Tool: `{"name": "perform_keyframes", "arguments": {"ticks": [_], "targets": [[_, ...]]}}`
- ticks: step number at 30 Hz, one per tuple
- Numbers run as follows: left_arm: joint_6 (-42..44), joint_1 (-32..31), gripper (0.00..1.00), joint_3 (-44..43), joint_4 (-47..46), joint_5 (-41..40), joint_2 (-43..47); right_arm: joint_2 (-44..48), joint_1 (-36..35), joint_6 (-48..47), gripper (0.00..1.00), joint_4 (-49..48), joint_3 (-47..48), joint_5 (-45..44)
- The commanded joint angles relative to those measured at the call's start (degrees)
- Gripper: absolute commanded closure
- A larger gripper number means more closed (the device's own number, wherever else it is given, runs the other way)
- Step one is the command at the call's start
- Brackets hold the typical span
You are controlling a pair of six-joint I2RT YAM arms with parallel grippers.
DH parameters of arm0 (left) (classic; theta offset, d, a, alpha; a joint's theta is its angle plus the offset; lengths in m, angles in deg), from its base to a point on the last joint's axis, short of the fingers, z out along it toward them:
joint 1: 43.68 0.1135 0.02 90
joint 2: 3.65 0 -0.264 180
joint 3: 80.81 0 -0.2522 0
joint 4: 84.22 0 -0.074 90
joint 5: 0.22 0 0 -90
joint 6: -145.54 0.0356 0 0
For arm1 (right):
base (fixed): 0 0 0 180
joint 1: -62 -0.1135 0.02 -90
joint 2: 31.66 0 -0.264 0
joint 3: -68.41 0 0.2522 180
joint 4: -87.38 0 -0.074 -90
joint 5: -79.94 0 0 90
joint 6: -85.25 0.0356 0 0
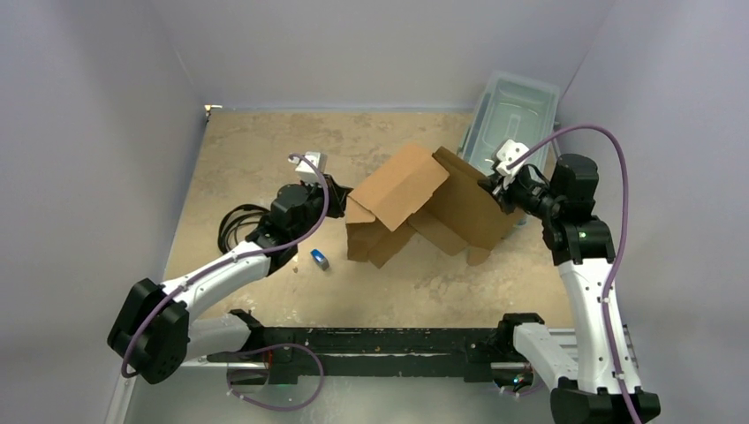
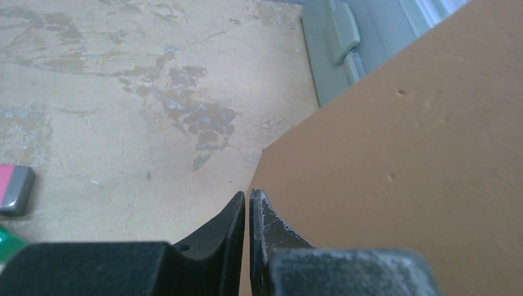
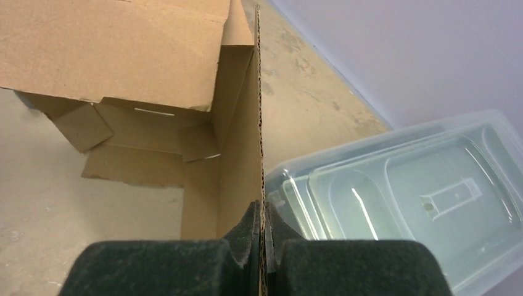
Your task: Fold the paper box
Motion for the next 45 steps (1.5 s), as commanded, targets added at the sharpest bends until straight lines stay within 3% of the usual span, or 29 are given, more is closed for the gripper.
{"name": "perform_keyframes", "arguments": {"ticks": [1,9,13,15,18,27,31,37,45], "targets": [[-3.9,0.5,0.94,1.1,-3.0,-4.3,0.2,1.2,-0.9,-0.6,1.0,-0.8,1.0,3.2],[-1.7,3.7,0.9,0.5,9.3,-5.2,9.5,0.9,-0.9,-2.3,1.0,-0.8,0.8,-4.8],[-1.8,4.3,0.79,2.3,18.7,-7.2,20.7,0.7,-0.9,-2.2,1.0,-1.4,0.7,-5.0],[-3.7,4.3,0.77,6.2,18.4,-4.8,26.5,0.2,-1.0,-2.0,1.0,-1.5,0.8,-4.6],[-5.7,4.3,0.77,12.9,9.9,4.9,31.2,-0.6,-1.0,-1.5,1.0,-1.5,1.1,-4.3],[-9.0,3.7,0.86,12.0,-7.5,18.8,15.1,-0.9,-1.0,0.0,1.0,-1.4,1.3,-3.5],[-11.9,1.5,0.87,10.2,-13.0,20.9,8.7,-1.1,-1.0,0.5,1.0,-1.4,1.0,-3.2],[-18.0,1.2,0.87,8.6,-14.6,14.1,3.6,-1.2,-1.0,0.7,1.0,-1.3,0.7,-3.2],[-18.1,1.2,0.84,4.2,-13.2,7.9,-0.4,-0.8,-1.0,0.3,1.0,-0.5,0.3,-0.1]]}}
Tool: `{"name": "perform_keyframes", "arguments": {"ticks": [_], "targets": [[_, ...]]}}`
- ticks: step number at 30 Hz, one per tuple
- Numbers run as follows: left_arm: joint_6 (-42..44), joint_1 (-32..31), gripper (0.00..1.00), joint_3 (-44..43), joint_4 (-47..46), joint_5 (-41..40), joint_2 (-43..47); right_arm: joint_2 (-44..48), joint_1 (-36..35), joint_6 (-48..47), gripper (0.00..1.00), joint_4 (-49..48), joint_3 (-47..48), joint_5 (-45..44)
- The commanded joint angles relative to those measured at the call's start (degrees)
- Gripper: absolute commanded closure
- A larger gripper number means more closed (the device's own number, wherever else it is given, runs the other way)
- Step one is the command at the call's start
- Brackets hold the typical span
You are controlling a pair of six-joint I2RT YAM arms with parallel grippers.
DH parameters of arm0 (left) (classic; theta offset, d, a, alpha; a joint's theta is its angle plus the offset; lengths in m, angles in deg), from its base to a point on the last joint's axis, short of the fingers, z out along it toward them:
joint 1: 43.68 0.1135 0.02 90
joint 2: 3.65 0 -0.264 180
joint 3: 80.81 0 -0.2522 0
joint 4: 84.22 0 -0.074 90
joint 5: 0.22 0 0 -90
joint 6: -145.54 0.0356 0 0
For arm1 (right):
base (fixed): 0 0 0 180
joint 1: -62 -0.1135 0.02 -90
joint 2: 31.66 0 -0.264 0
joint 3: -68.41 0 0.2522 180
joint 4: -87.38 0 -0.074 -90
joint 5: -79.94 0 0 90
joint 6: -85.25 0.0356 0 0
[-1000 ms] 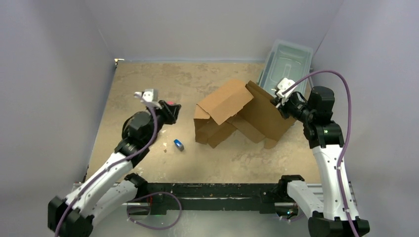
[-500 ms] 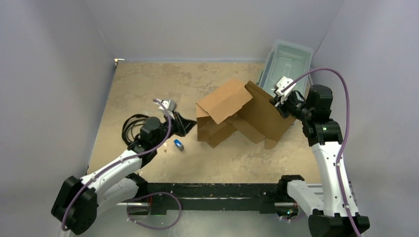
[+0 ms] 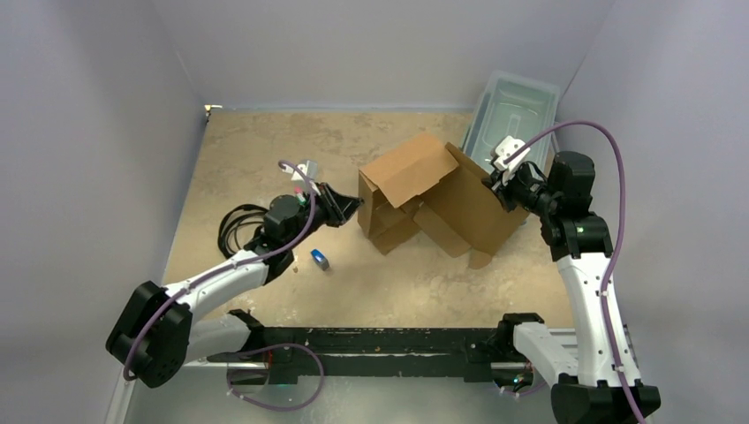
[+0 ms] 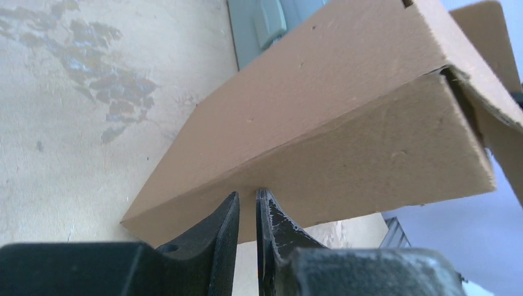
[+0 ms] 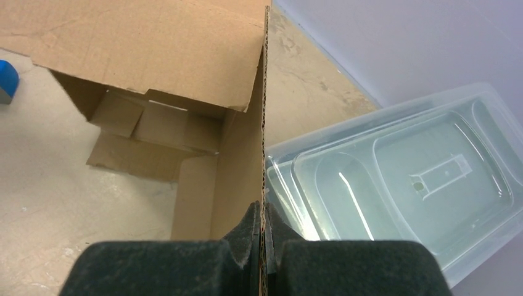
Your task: Fold the paper box
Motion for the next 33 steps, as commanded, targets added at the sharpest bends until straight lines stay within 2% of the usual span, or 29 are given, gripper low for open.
{"name": "perform_keyframes", "arguments": {"ticks": [1,8,13,19,28,33], "targets": [[-1.2,-0.1,0.84,-4.3,-3.9,-3.5,-3.5,0.7,-0.3,0.0,1.0,-0.4,0.2,4.9],[-1.7,0.3,0.85,-5.6,-9.4,-3.1,-11.5,1.1,-0.4,-1.0,1.0,0.5,-0.9,3.4],[-1.7,4.0,0.84,-2.9,-10.6,-2.5,-11.6,0.9,-0.4,0.4,1.0,-2.1,-2.5,-2.0],[-0.6,8.8,0.84,-3.3,-9.2,2.6,-10.4,-0.6,-0.8,1.4,1.0,-3.9,-2.3,-1.8],[1.9,10.2,0.85,-12.1,-6.8,14.3,-18.8,-3.9,-7.6,5.8,1.0,-7.1,-0.5,-11.4],[0.7,10.2,0.88,-12.9,-8.4,14.7,-21.4,-5.4,-11.9,5.6,1.0,-6.8,1.6,-14.6]]}}
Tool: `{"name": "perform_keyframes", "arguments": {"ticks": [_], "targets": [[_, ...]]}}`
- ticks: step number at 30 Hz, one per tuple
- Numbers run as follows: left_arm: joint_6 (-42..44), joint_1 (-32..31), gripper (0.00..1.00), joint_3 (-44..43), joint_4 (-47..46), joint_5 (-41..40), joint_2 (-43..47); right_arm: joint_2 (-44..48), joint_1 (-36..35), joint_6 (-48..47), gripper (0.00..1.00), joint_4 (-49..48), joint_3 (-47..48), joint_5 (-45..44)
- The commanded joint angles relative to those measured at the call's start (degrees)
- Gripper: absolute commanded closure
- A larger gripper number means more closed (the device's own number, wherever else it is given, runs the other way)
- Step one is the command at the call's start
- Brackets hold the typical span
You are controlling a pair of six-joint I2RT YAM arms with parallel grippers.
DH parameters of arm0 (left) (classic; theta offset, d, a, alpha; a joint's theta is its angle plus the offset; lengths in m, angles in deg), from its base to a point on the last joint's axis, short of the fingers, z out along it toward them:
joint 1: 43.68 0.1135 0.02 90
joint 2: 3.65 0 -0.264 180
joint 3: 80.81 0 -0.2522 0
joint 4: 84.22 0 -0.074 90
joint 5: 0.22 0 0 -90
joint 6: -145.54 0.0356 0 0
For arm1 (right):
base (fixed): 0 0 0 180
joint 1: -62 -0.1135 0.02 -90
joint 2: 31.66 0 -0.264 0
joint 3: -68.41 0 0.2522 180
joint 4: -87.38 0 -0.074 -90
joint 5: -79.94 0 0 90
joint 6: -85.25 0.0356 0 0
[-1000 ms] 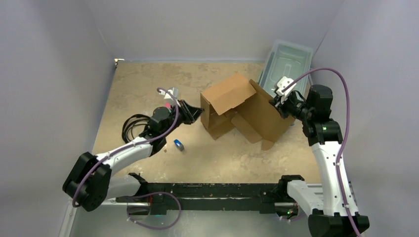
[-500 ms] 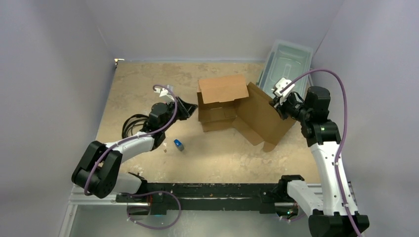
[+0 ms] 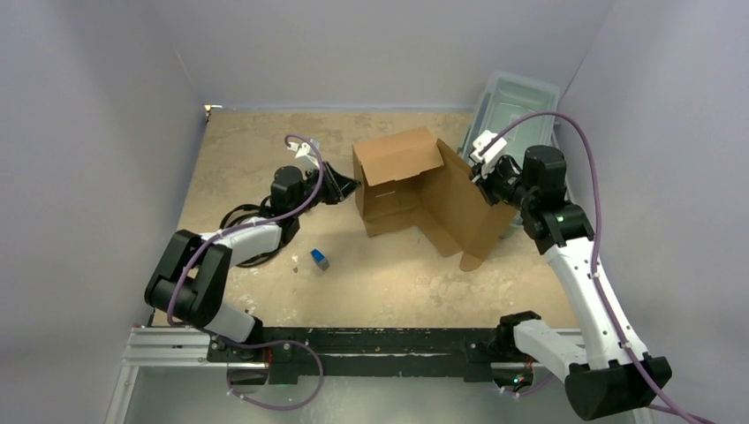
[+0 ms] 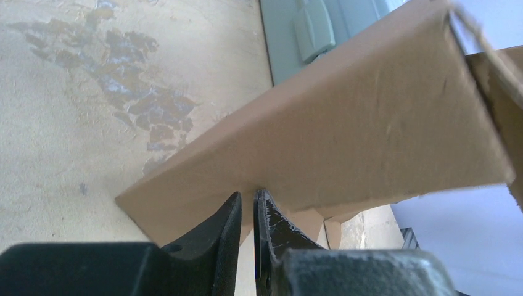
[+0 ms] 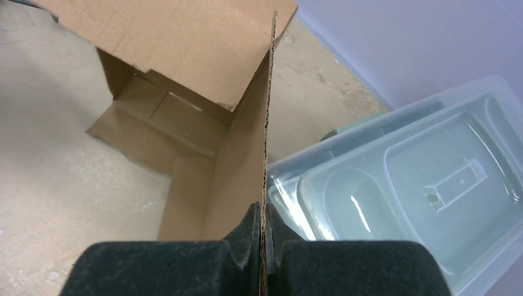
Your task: Fold the paper box
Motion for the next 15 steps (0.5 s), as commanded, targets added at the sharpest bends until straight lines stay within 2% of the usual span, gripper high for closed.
{"name": "perform_keyframes", "arguments": {"ticks": [1,8,15], "targets": [[0.2,0.0,0.88,-1.9,-2.7,3.1,-1.3,-1.6,-3.3,1.7,1.0,-1.0,3.6,-2.9],[2.7,0.7,0.87,-1.7,1.2,1.2,0.8,-1.0,-3.7,0.5,1.0,-2.7,2.3,-7.0],[4.0,3.0,0.86,-2.3,4.8,4.4,2.3,-0.9,-3.6,-0.5,1.0,-5.4,-1.0,-10.9]]}}
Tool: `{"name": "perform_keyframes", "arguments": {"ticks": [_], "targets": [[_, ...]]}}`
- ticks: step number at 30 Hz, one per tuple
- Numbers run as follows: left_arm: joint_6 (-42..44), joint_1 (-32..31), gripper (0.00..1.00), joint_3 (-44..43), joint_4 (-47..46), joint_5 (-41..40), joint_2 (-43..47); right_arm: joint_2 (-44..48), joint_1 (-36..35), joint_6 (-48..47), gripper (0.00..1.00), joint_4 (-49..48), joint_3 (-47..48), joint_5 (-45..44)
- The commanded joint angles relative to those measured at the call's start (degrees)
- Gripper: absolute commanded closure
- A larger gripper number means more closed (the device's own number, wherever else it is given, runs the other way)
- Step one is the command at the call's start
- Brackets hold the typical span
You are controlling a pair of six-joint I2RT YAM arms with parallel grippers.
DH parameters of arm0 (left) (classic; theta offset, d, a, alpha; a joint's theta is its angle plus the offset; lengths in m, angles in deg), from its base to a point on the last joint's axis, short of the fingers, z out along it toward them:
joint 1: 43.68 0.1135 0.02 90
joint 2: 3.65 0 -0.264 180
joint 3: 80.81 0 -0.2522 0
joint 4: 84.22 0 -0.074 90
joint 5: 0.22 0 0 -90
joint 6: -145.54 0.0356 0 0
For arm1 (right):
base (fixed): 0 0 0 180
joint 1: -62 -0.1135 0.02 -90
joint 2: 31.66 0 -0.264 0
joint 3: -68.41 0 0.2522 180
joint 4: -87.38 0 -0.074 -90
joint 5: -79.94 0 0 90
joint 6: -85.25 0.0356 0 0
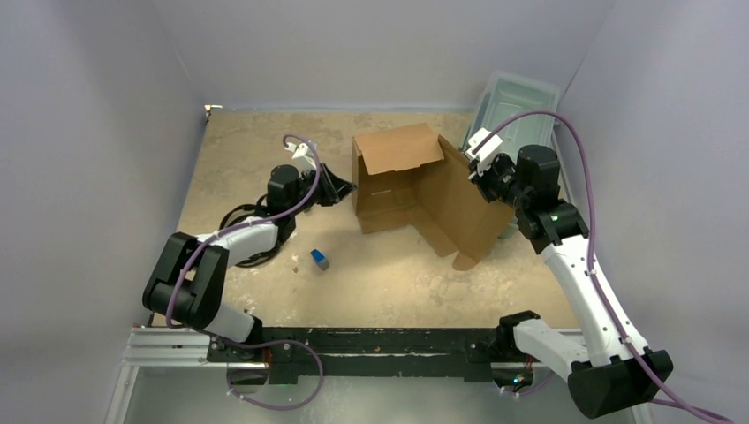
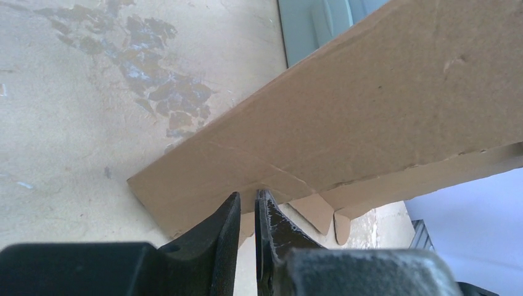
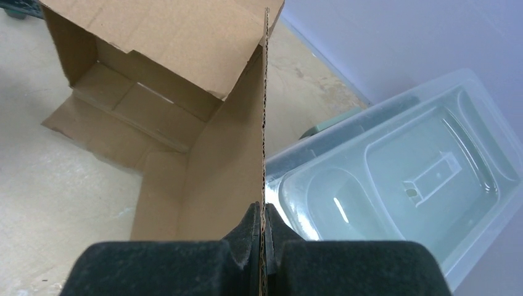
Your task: Fold the paper box
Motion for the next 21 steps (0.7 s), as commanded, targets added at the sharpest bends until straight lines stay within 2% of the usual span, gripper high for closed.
{"name": "perform_keyframes", "arguments": {"ticks": [1,10,15,21], "targets": [[2.0,1.5,0.86,-2.5,1.2,3.0,2.5,0.2,-0.2,-0.6,1.0,-3.2,-0.9,-3.3],[3.7,1.9,0.85,-3.7,5.5,4.1,4.3,0.5,-0.9,-2.7,1.0,-2.0,1.3,-1.2],[3.6,2.0,0.85,-4.5,6.2,4.5,3.0,-0.6,-2.6,-5.8,1.0,0.8,5.5,-0.5],[4.0,2.0,0.85,-4.7,6.8,4.6,3.3,-2.3,-5.4,-8.9,1.0,2.5,8.5,-3.7]]}}
